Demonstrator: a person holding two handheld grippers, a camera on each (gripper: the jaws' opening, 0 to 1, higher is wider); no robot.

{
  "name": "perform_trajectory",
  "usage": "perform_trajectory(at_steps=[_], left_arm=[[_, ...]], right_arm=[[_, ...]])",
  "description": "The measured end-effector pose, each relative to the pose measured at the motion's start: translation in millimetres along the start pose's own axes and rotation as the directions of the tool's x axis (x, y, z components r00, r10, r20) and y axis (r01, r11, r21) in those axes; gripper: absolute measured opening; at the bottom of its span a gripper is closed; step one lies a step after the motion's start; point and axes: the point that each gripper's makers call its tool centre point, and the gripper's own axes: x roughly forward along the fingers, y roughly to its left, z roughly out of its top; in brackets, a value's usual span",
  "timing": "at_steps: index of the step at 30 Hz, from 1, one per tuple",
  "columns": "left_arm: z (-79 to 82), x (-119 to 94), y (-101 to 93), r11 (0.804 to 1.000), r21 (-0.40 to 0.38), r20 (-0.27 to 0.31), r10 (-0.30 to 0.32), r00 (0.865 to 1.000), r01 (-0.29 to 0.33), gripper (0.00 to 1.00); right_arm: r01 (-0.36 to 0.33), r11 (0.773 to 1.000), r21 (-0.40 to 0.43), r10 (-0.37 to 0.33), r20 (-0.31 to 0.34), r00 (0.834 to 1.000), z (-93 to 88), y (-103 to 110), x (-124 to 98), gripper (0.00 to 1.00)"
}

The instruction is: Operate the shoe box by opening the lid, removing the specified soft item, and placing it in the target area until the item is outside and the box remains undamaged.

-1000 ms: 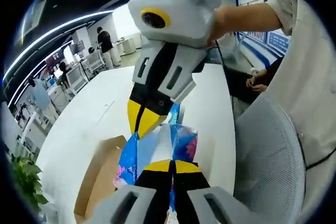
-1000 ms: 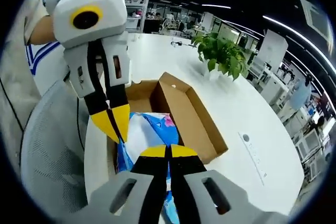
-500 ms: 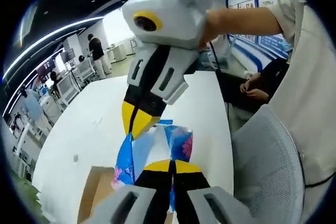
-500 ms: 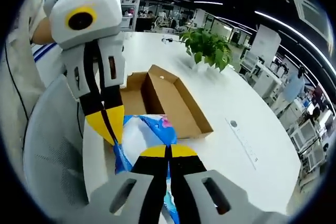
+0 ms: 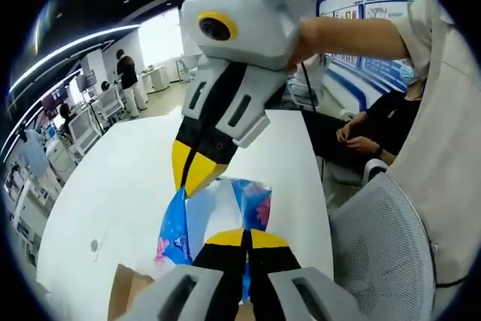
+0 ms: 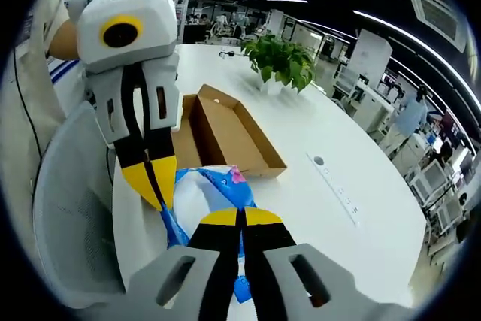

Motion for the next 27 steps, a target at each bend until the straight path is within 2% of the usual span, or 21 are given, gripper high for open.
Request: perform_trajectory(at_steps=[16, 27], left_arm=[[32.6, 49, 5.5, 0.998, 0.019, 0.004, -0.059, 0.998, 0.059, 0.00], [51.2, 85, 9.8, 0.993, 0.054, -0.011, -0.103, 0.995, 0.104, 0.00]], right_arm=[[-0.025, 0.999, 0.042, 0.026, -0.015, 1.000, -39.6, -34, -26, 0.00], [-0.054, 0.997, 0.050, 0.056, -0.031, 0.998, -67.3, -49, -36, 0.00]])
